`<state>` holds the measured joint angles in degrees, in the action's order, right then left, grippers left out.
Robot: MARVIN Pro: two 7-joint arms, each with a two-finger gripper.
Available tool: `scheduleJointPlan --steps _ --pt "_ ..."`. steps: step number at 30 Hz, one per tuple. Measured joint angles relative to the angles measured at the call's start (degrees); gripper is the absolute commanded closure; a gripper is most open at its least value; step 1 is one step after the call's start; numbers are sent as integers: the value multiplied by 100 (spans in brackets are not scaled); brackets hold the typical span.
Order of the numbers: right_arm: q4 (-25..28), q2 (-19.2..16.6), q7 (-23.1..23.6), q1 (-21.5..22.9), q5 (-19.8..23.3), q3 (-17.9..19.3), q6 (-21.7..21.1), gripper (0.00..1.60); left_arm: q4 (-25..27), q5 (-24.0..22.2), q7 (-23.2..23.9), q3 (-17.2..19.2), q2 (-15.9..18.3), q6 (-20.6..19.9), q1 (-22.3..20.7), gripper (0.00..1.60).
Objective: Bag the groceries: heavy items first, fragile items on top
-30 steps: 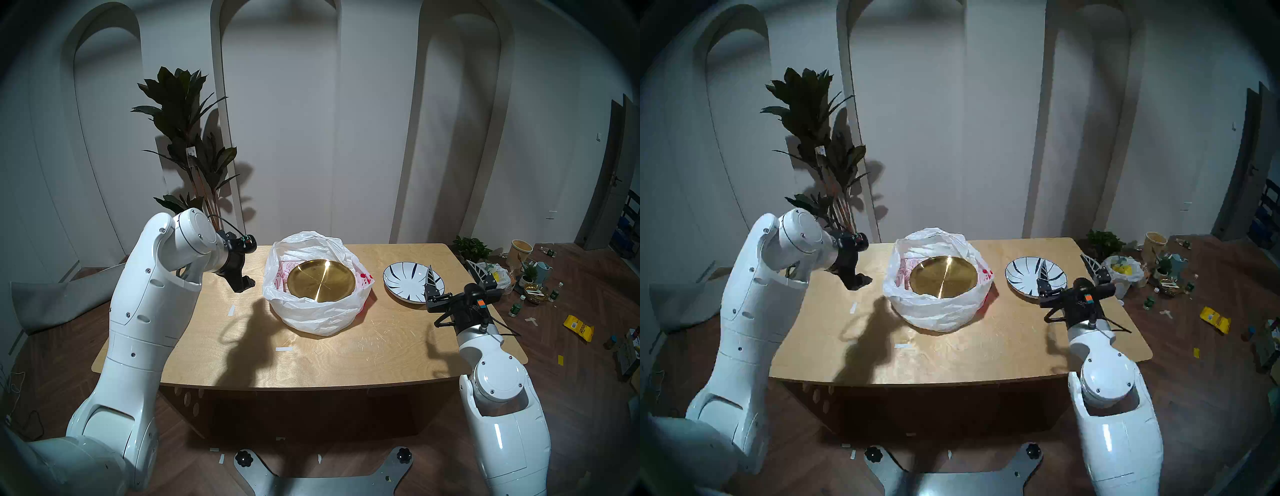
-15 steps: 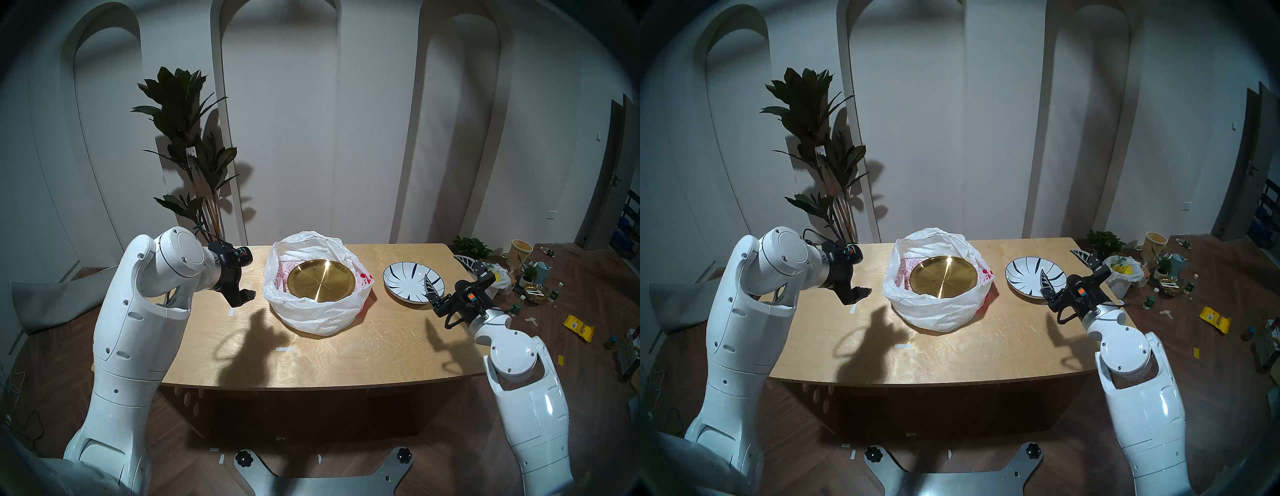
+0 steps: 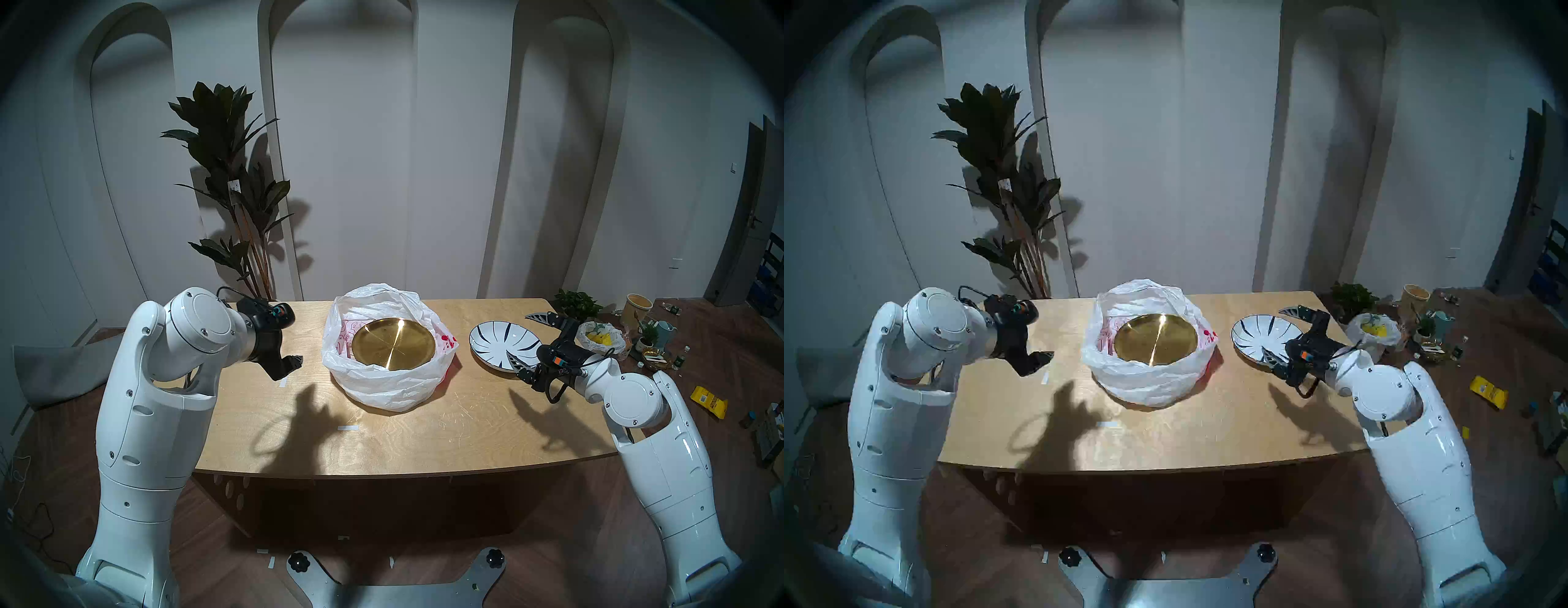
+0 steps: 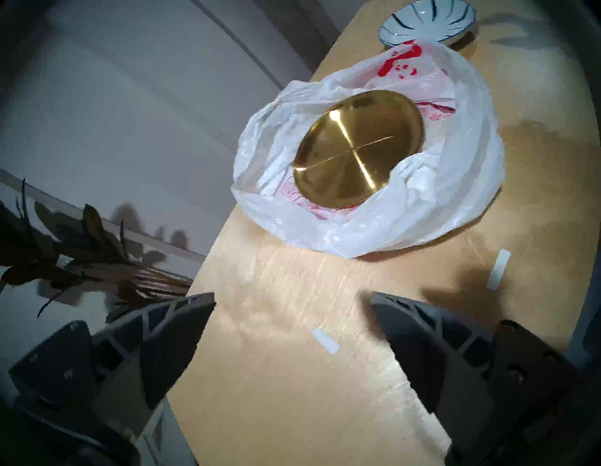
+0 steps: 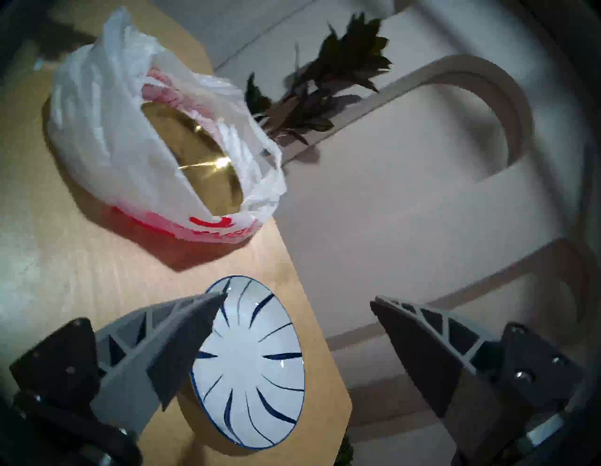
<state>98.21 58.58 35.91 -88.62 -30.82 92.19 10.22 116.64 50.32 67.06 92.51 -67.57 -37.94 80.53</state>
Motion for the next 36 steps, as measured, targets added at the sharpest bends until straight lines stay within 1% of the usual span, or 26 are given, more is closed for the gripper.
scheduleJointPlan --steps 4,8,10,13,15,17,19,20,22,25,27,32,34,36 --pt "-75 -268 510 242 -110 -216 241 0 4 100 -293 173 -134 -277 85 0" --pt "-154 -469 901 427 -145 -298 476 0 -69 108 -505 314 -324 -453 191 0" --pt "-192 -503 965 466 -146 -307 517 0 -91 90 -531 353 -368 -471 213 0" --pt "-449 -652 1250 686 -117 -331 714 0 -253 -128 -700 539 -604 -503 334 0" --pt "-540 -683 1320 753 -99 -339 772 0 -299 -214 -750 595 -678 -495 368 0" --pt "-768 -740 1458 912 -51 -353 906 0 -387 -417 -897 731 -850 -398 453 0" --pt "-828 -751 1485 951 -34 -352 947 0 -403 -478 -942 771 -896 -353 478 0" --pt "-956 -762 1542 1031 4 -354 1022 0 -413 -601 -1020 849 -977 -245 523 0" --pt "-1061 -763 1575 1096 29 -368 1070 0 -413 -693 -1061 907 -1024 -147 551 0" --pt "-1484 -723 1636 1341 94 -464 1231 0 -411 -1052 -1158 1108 -1133 261 640 0" --pt "-1567 -707 1637 1382 100 -488 1260 0 -411 -1113 -1168 1130 -1139 327 654 0" --pt "-2265 -568 1586 1689 95 -743 1512 0 -516 -1569 -1153 1249 -1114 892 734 0" --pt "-2412 -543 1567 1750 87 -792 1579 0 -546 -1640 -1150 1276 -1108 1011 745 0" --pt "-2677 -500 1532 1865 66 -870 1710 0 -602 -1741 -1147 1318 -1098 1210 757 0"
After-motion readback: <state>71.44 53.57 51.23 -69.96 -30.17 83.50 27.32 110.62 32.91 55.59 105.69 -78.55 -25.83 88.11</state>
